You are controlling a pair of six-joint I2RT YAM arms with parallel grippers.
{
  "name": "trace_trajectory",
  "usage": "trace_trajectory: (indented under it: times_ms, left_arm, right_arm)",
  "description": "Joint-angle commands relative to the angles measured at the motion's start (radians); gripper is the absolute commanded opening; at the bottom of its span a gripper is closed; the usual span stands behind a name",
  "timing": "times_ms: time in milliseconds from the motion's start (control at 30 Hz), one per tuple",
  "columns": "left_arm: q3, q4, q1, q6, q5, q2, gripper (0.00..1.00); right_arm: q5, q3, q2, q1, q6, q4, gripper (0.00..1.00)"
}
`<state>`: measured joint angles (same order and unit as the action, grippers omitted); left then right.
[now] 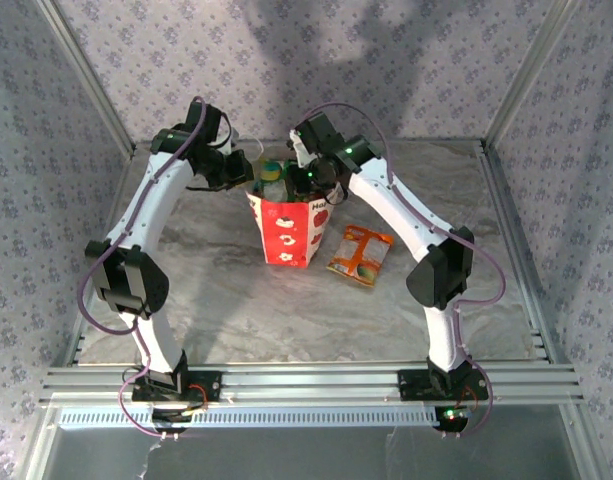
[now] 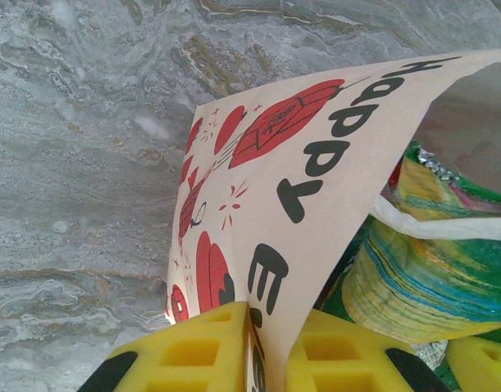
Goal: Place the snacks into the paper bag
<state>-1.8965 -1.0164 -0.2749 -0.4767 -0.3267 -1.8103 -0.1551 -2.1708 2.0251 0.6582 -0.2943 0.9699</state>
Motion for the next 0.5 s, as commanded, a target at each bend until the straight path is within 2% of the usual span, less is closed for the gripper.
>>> trace_trajectory:
  times_ms: [0,133,300,467]
  left_arm:
    - [0.008,-0.008,0.008,0.003,-0.011,0.035,0.16]
    - [0.008,-0.008,0.008,0.001,-0.011,0.037,0.16]
    - [0.005,-0.007,0.009,0.001,-0.011,0.034,0.16]
    - [0.002,-0.007,0.008,-0.002,-0.014,0.034,0.16]
  right_arm:
    - [-0.023,-0.062,0.028,0.007,0.005,0.056,0.06]
    - [-0.031,-0.122,0.076,0.005,-0.001,0.12,0.13]
    - [-0.034,-0.15,0.106,0.006,0.0,0.161,0.14]
    - [-0.035,-0.162,0.116,0.004,0.001,0.19,0.25]
